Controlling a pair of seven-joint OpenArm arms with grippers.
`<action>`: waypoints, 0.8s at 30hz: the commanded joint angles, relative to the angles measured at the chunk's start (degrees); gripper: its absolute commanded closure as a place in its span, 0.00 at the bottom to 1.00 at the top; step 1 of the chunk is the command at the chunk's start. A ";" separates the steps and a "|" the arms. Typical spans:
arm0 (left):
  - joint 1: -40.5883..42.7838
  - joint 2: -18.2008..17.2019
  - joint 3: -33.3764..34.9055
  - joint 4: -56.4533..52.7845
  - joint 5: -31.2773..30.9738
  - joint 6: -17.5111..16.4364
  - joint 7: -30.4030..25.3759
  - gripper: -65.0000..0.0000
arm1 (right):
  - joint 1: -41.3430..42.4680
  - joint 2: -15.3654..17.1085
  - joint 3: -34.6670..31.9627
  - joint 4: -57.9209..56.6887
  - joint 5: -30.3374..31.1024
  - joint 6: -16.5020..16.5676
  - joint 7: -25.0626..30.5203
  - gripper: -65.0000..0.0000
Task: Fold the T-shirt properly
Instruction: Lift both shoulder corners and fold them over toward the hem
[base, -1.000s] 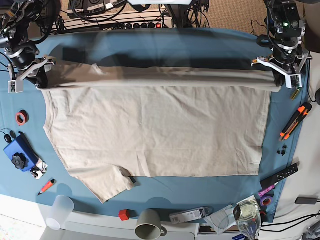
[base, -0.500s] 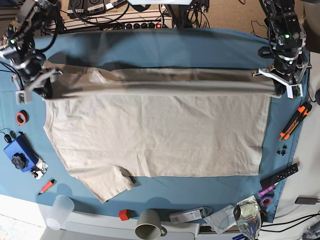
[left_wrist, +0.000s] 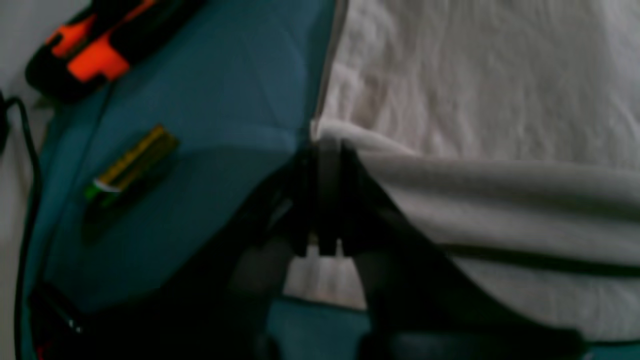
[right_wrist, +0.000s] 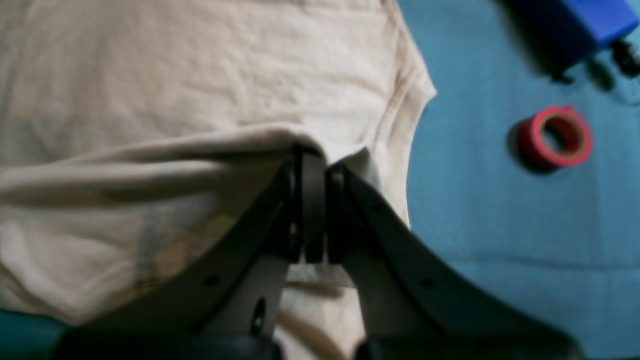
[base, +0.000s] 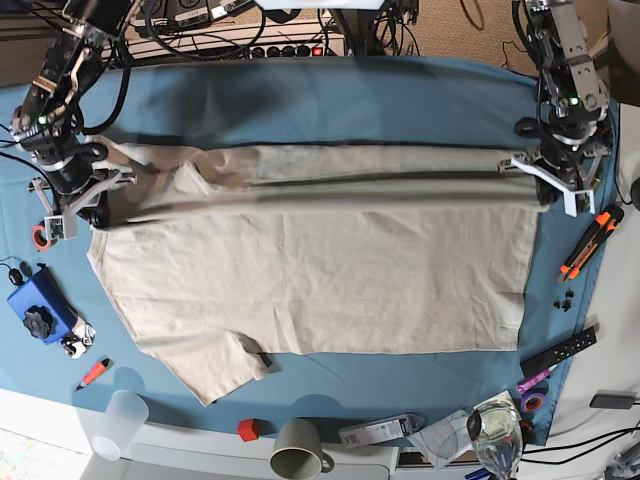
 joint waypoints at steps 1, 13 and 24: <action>-0.87 -0.63 -0.33 0.90 0.07 0.22 -1.42 1.00 | 1.70 1.31 0.35 -0.68 0.15 -0.50 1.92 1.00; -7.65 -1.62 3.91 -5.16 4.98 0.39 -1.44 1.00 | 11.30 1.44 0.33 -10.97 -0.72 -0.48 1.90 1.00; -13.42 -1.70 3.91 -10.84 5.05 2.73 -1.44 1.00 | 15.76 1.44 0.33 -18.34 -1.36 -0.46 4.02 1.00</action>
